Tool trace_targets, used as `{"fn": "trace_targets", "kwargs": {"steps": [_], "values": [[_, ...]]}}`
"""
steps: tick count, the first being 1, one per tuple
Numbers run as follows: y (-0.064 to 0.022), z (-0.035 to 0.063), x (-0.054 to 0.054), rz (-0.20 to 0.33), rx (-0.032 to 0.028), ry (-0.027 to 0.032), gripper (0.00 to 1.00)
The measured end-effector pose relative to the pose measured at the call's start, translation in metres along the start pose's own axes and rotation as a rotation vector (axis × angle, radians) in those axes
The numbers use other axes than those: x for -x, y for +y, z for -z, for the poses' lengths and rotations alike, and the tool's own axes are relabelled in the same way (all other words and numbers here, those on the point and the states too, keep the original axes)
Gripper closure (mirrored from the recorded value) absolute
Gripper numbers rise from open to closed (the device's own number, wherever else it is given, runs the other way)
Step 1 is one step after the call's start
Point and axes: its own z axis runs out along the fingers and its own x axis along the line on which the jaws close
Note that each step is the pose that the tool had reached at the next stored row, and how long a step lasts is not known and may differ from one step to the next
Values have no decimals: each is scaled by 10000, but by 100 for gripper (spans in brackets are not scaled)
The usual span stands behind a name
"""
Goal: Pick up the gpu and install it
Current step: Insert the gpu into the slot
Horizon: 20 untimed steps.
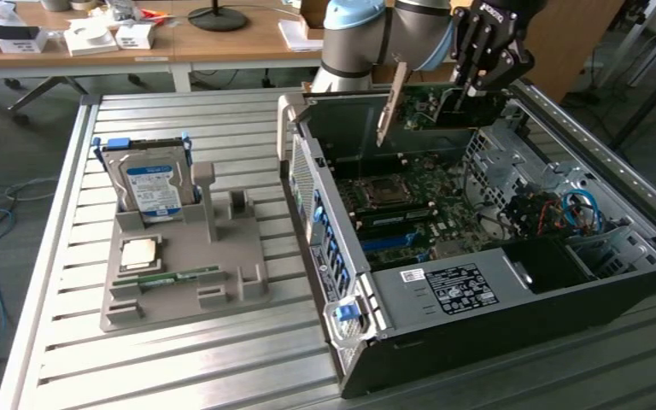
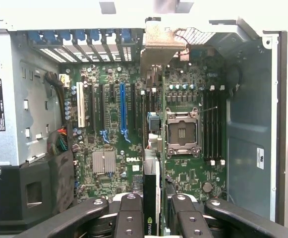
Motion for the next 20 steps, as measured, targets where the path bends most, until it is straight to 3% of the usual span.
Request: {"fn": "trace_targets", "kwargs": {"steps": [20], "values": [[52, 0, -3, 0, 1, 1, 73]]}}
